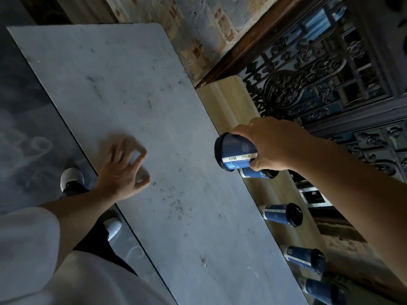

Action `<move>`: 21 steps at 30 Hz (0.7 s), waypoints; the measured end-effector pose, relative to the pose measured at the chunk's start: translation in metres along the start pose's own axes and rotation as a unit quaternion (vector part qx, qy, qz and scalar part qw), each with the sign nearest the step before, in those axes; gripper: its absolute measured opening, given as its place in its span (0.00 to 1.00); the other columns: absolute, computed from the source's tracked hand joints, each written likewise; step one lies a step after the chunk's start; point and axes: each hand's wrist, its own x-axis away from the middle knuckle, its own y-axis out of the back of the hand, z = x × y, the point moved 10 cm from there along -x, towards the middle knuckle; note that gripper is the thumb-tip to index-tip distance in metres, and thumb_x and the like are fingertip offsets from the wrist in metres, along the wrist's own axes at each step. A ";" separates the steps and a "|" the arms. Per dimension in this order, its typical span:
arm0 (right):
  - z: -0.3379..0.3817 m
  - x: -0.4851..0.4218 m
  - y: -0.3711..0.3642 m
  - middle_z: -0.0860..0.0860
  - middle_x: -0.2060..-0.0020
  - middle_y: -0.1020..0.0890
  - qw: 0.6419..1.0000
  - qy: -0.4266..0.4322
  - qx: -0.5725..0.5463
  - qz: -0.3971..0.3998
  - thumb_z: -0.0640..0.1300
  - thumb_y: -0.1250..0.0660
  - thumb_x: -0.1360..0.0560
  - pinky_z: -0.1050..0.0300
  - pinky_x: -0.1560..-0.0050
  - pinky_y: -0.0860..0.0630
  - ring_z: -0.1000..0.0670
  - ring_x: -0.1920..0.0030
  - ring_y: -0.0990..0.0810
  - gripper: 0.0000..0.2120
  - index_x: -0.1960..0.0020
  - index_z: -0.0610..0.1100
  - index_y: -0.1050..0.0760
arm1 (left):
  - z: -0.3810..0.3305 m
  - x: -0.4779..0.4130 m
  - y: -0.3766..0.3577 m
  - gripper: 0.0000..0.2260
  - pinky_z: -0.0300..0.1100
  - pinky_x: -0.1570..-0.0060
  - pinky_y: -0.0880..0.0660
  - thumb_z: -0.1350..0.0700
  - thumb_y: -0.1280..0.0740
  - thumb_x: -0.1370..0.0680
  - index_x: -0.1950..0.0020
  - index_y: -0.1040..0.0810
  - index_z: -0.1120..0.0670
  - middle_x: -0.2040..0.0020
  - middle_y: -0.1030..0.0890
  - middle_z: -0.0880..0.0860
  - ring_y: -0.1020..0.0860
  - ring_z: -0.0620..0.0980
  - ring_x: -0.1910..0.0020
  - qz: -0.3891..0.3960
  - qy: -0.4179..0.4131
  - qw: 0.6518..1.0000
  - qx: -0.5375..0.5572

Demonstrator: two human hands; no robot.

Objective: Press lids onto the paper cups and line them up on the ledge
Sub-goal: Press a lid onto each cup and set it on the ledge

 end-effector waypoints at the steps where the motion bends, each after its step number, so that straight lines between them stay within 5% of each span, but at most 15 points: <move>1: 0.000 0.000 0.001 0.53 0.44 0.24 1.000 -0.001 -0.001 0.000 0.50 0.22 0.34 0.55 0.59 0.34 0.46 0.46 0.23 0.33 0.32 0.56 0.30 | 0.000 0.000 -0.001 0.41 0.65 0.27 0.44 0.29 0.46 0.30 0.25 0.35 0.53 0.22 0.41 0.65 0.44 0.70 0.23 0.001 0.000 1.000 0.000; 12: 0.002 0.003 0.006 0.53 0.42 0.23 1.000 -0.005 -0.003 0.005 0.45 0.24 0.31 0.56 0.56 0.37 0.47 0.43 0.23 0.31 0.30 0.56 0.29 | 0.002 -0.002 -0.006 0.41 0.65 0.27 0.44 0.29 0.46 0.31 0.25 0.34 0.53 0.22 0.41 0.65 0.45 0.70 0.23 0.008 0.000 1.000 -0.002; 17: 0.007 0.000 0.021 0.51 0.44 0.24 0.983 0.001 0.177 -0.054 0.50 0.27 0.30 0.46 0.42 0.32 0.44 0.41 0.26 0.26 0.34 0.56 0.29 | 0.002 -0.001 -0.005 0.41 0.65 0.27 0.45 0.29 0.47 0.30 0.25 0.35 0.53 0.21 0.42 0.65 0.45 0.70 0.23 0.008 0.001 1.000 0.002; 21: 0.009 -0.002 0.022 0.51 0.42 0.25 0.986 0.001 0.152 -0.064 0.48 0.30 0.25 0.45 0.41 0.32 0.44 0.39 0.28 0.24 0.31 0.56 0.31 | 0.001 0.000 -0.003 0.41 0.65 0.26 0.47 0.29 0.47 0.30 0.24 0.35 0.53 0.21 0.42 0.65 0.46 0.70 0.23 0.006 0.001 1.000 0.007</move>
